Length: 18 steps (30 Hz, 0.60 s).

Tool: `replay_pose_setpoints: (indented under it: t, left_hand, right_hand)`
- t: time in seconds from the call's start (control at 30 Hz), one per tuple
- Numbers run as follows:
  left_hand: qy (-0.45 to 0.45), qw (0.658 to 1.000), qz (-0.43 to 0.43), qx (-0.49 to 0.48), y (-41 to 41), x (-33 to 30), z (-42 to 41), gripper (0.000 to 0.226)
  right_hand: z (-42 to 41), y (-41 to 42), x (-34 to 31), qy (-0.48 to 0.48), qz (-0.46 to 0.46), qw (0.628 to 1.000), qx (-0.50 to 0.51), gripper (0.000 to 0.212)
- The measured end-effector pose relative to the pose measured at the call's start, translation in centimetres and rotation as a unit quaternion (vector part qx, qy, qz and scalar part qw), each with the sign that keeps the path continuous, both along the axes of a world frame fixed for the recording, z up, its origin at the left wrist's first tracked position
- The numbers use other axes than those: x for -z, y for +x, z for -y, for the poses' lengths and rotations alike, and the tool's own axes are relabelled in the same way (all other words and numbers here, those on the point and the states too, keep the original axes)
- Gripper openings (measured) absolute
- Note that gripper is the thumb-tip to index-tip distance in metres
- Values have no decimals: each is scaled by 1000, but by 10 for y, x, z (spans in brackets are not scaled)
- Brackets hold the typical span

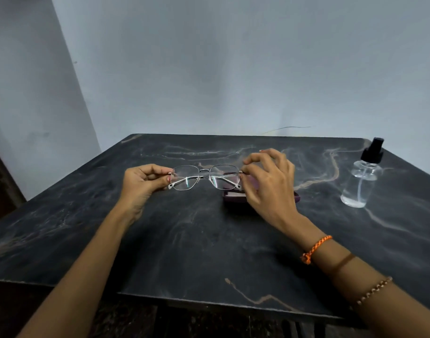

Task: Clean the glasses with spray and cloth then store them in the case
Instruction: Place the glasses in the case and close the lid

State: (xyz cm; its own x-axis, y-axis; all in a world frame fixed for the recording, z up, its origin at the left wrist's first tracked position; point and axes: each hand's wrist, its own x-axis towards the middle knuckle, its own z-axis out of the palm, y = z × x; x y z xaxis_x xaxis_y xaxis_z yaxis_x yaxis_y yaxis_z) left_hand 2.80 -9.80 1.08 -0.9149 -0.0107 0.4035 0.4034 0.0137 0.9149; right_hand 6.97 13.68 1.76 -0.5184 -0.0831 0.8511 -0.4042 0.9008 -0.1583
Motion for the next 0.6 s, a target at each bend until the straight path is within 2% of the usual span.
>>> replay_pose_setpoints:
  t: [0.2, 0.37, 0.6]
  left_hand:
    - [57, 997, 4, 42, -6, -11, -48, 25]
    - [25, 997, 8, 69, -13, -9, -88, 21]
    - [-58, 997, -11, 56, -17, 8, -110, 25]
  right_hand:
    - [-44, -6, -7, -85, 62, 994, -21, 8]
    - [-89, -12, -5, -97, 118, 988, -17, 7]
    - [-114, -21, 5, -100, 200, 975, -6, 7]
